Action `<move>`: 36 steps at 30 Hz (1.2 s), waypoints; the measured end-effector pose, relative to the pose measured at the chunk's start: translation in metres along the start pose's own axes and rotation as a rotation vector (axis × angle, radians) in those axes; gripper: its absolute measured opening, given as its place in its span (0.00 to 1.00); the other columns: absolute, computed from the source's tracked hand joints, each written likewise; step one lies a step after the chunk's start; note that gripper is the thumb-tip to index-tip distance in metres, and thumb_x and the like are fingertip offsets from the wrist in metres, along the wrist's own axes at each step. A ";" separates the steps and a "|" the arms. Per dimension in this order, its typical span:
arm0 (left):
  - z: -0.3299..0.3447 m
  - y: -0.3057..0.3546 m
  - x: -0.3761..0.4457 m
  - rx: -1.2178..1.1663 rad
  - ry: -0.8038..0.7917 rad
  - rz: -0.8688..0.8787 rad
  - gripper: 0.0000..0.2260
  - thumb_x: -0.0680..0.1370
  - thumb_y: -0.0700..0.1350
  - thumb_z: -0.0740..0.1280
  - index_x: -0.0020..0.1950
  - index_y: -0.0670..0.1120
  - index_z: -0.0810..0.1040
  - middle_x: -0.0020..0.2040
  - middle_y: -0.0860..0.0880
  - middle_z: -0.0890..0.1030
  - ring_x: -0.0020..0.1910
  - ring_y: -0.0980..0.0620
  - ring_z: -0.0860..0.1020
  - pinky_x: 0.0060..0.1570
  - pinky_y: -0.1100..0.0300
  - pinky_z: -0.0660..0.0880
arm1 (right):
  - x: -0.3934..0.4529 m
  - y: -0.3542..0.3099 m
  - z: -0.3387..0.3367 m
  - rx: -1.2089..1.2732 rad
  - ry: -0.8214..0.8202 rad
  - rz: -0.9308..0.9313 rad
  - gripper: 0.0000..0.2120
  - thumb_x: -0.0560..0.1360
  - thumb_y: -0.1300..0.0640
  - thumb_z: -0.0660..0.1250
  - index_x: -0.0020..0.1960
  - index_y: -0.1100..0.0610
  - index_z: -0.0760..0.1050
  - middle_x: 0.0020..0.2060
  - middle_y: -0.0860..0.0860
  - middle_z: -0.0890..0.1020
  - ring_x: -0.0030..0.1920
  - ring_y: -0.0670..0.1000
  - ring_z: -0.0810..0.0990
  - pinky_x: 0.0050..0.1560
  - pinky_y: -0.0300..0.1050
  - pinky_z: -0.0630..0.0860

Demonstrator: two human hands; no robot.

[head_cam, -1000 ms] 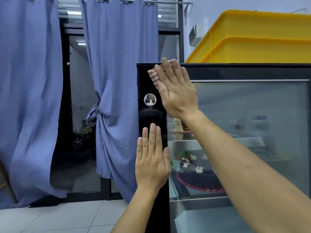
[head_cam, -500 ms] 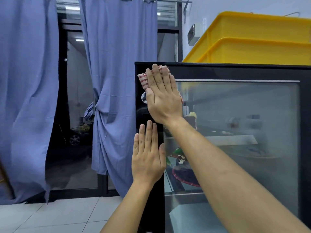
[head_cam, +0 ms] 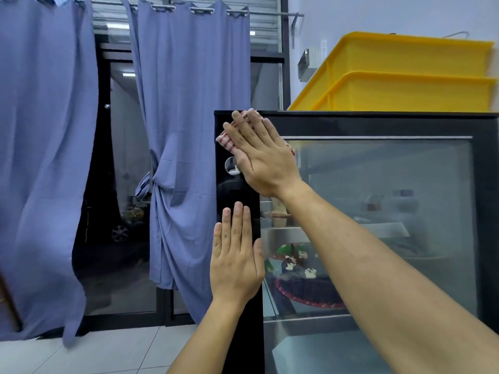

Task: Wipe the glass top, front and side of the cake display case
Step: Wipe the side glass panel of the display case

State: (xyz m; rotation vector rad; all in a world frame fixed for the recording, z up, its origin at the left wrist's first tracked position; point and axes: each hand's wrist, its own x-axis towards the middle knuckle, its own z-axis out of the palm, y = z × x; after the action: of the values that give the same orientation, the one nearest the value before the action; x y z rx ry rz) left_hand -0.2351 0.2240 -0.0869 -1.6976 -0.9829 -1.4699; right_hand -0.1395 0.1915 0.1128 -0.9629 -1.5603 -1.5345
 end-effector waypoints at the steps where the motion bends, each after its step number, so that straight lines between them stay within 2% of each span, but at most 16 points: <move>1: 0.000 -0.001 -0.001 0.004 0.002 0.001 0.29 0.85 0.50 0.53 0.84 0.40 0.56 0.85 0.42 0.54 0.85 0.43 0.52 0.82 0.45 0.52 | 0.002 0.005 0.000 -0.018 -0.002 -0.030 0.25 0.86 0.50 0.51 0.82 0.52 0.62 0.82 0.53 0.62 0.83 0.56 0.57 0.82 0.56 0.54; 4: 0.001 -0.001 0.000 0.013 0.012 -0.002 0.29 0.85 0.50 0.53 0.84 0.39 0.57 0.85 0.42 0.54 0.85 0.43 0.52 0.82 0.45 0.52 | 0.002 0.006 0.001 -0.018 -0.015 -0.073 0.25 0.86 0.50 0.52 0.82 0.51 0.62 0.82 0.52 0.61 0.83 0.56 0.56 0.82 0.57 0.54; 9: 0.001 -0.002 -0.001 0.012 -0.007 0.005 0.29 0.85 0.51 0.53 0.84 0.39 0.57 0.85 0.42 0.53 0.85 0.43 0.51 0.82 0.45 0.52 | 0.004 0.008 -0.004 0.052 -0.077 -0.296 0.25 0.86 0.51 0.53 0.82 0.50 0.63 0.81 0.51 0.63 0.83 0.55 0.56 0.82 0.58 0.54; 15: 0.001 -0.001 0.000 0.000 -0.016 -0.003 0.29 0.85 0.51 0.53 0.84 0.39 0.56 0.85 0.41 0.54 0.84 0.43 0.53 0.82 0.44 0.53 | -0.047 0.014 -0.007 0.055 -0.150 -0.483 0.26 0.86 0.52 0.54 0.83 0.52 0.59 0.83 0.51 0.60 0.83 0.56 0.53 0.83 0.58 0.53; 17: 0.000 -0.001 -0.001 0.000 -0.011 -0.003 0.29 0.85 0.50 0.53 0.84 0.39 0.56 0.85 0.42 0.54 0.84 0.43 0.53 0.82 0.44 0.53 | -0.040 0.016 -0.007 0.024 -0.137 -0.446 0.26 0.86 0.51 0.53 0.83 0.50 0.58 0.83 0.52 0.59 0.83 0.55 0.54 0.83 0.56 0.51; 20: 0.000 0.000 0.000 -0.007 -0.008 -0.004 0.29 0.85 0.50 0.52 0.84 0.40 0.56 0.85 0.42 0.54 0.85 0.44 0.52 0.82 0.45 0.51 | -0.009 0.009 -0.006 0.008 -0.069 -0.146 0.25 0.86 0.50 0.49 0.83 0.52 0.60 0.82 0.54 0.60 0.83 0.56 0.56 0.83 0.55 0.51; 21: -0.001 0.000 0.000 -0.011 -0.008 -0.007 0.29 0.85 0.50 0.52 0.84 0.40 0.56 0.85 0.43 0.53 0.85 0.44 0.52 0.82 0.45 0.51 | -0.001 0.006 -0.006 0.000 -0.090 -0.146 0.26 0.86 0.50 0.47 0.83 0.52 0.60 0.83 0.54 0.60 0.83 0.56 0.56 0.83 0.54 0.50; 24: -0.001 -0.002 -0.002 -0.022 -0.022 0.010 0.29 0.85 0.51 0.52 0.84 0.40 0.55 0.85 0.43 0.53 0.85 0.43 0.52 0.82 0.44 0.53 | -0.004 0.010 -0.009 -0.006 -0.206 -0.444 0.26 0.86 0.51 0.48 0.84 0.50 0.58 0.83 0.52 0.58 0.83 0.54 0.53 0.83 0.54 0.47; 26: -0.001 -0.005 -0.004 -0.021 -0.026 0.024 0.29 0.85 0.51 0.52 0.85 0.41 0.55 0.86 0.43 0.53 0.85 0.44 0.52 0.82 0.44 0.53 | -0.011 0.027 -0.013 -0.015 -0.224 -0.556 0.26 0.86 0.51 0.49 0.84 0.48 0.57 0.83 0.50 0.57 0.84 0.53 0.52 0.83 0.53 0.47; 27: -0.001 -0.005 -0.004 -0.021 -0.028 0.029 0.29 0.85 0.51 0.52 0.85 0.41 0.55 0.86 0.44 0.52 0.85 0.44 0.52 0.82 0.44 0.53 | -0.013 0.036 -0.014 -0.030 -0.210 -0.550 0.26 0.86 0.52 0.50 0.84 0.48 0.56 0.83 0.50 0.56 0.84 0.53 0.51 0.83 0.53 0.47; 30: -0.001 -0.005 -0.003 -0.025 -0.029 0.026 0.29 0.85 0.50 0.52 0.85 0.41 0.55 0.86 0.44 0.52 0.85 0.44 0.52 0.82 0.44 0.52 | -0.022 0.035 -0.013 -0.062 -0.145 -0.342 0.26 0.86 0.52 0.53 0.84 0.48 0.57 0.83 0.51 0.57 0.84 0.55 0.52 0.83 0.55 0.50; 31: -0.001 -0.004 -0.003 -0.020 -0.034 0.023 0.29 0.85 0.51 0.53 0.85 0.41 0.55 0.86 0.44 0.52 0.85 0.44 0.51 0.82 0.44 0.53 | -0.026 0.026 -0.010 -0.055 -0.139 -0.342 0.26 0.86 0.52 0.53 0.84 0.48 0.57 0.83 0.52 0.57 0.84 0.56 0.52 0.83 0.56 0.50; 34: -0.001 -0.005 -0.004 -0.024 -0.046 0.017 0.30 0.85 0.51 0.53 0.85 0.40 0.54 0.86 0.43 0.52 0.85 0.44 0.51 0.81 0.43 0.53 | -0.035 0.018 -0.009 -0.040 -0.199 -0.616 0.26 0.86 0.51 0.51 0.84 0.47 0.56 0.83 0.49 0.57 0.84 0.54 0.52 0.83 0.55 0.50; 35: -0.002 -0.005 -0.004 -0.024 -0.048 0.016 0.30 0.85 0.51 0.53 0.85 0.40 0.54 0.86 0.43 0.52 0.85 0.44 0.51 0.81 0.43 0.53 | -0.033 0.023 -0.010 -0.051 -0.194 -0.651 0.26 0.86 0.51 0.51 0.84 0.48 0.56 0.83 0.48 0.58 0.84 0.53 0.53 0.83 0.55 0.50; 36: -0.002 -0.005 -0.004 -0.022 -0.049 0.021 0.30 0.85 0.50 0.53 0.85 0.40 0.54 0.86 0.43 0.52 0.85 0.44 0.51 0.81 0.43 0.53 | -0.030 0.027 -0.009 -0.059 -0.171 -0.606 0.26 0.86 0.52 0.52 0.84 0.48 0.57 0.83 0.49 0.58 0.83 0.53 0.53 0.83 0.54 0.51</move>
State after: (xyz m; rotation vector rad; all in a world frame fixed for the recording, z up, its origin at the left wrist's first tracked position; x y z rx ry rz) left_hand -0.2404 0.2246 -0.0903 -1.7620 -0.9750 -1.4367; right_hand -0.1019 0.1822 0.0981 -0.6942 -2.0661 -1.9501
